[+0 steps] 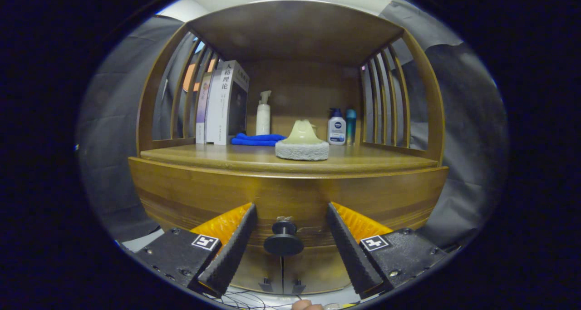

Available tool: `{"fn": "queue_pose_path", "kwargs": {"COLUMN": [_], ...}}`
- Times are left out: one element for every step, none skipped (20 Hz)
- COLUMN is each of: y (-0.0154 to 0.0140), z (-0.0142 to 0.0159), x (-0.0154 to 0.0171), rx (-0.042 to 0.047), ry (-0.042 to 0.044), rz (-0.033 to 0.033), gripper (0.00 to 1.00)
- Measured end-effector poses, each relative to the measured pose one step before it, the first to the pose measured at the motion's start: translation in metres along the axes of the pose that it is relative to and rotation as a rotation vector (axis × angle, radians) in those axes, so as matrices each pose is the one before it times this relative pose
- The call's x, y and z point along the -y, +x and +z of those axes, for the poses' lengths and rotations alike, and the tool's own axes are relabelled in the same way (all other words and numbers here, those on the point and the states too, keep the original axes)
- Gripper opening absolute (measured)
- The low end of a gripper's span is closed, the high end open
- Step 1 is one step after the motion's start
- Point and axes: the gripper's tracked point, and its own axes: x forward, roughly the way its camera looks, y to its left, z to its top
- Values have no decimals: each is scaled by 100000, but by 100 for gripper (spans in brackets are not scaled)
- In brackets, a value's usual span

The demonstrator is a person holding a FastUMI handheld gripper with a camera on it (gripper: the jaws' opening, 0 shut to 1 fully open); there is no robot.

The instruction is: Pull open the drawer, take out the items inside it, and place them on the countertop above the cabinet.

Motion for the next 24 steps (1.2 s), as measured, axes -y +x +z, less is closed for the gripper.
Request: {"fn": "queue_pose_path", "kwargs": {"y": [263, 382, 93, 9, 161, -68, 0, -102, -175, -449, -1123, -1297, -1094, -1632, -1889, -1839, -2069, -2064, -2102, -1807, -2188, -1489, -1473, -1065], "z": [87, -72, 64, -6, 18, -17, 2, 48, 24, 85, 779, 968, 909, 1041, 808, 585, 778, 540, -54, 97, -458, -615, -660, -616], "x": [-71, -136, -42, 51, -2, -37, -77, 117, 184, -34, 138, 515, 191, 410, 461, 509, 599, 477, 596, 512, 751, 556, 638, 653], "rx": [28, -69, 107, -65, 151, 338, -98, -162, -965, -325, 1706, 2221, 2554, 1631, 498, 635, 1042, 430, -773, -990, -1113, -1249, -415, -69], "ry": [489, 321, 183, -251, -587, -294, 173, 223, -288, -340, -637, -603, 296, 778, 285, -40, 407, -244, 104, 419, 1831, 1126, 652, 96], "rz": [-8, -155, -29, -164, -315, -203, -31, -9, -191, 1098, 1573, 616, 666, 613, 1013, 877, 824, 1624, 910, 1003, -571, 447, -542, 36], "gripper": [99, 99, 98, 99, 99, 99, 99, 99, 99, 99, 99, 99, 99, 99, 99, 99, 99, 99, 99, 99, 99, 99, 99, 99]}}
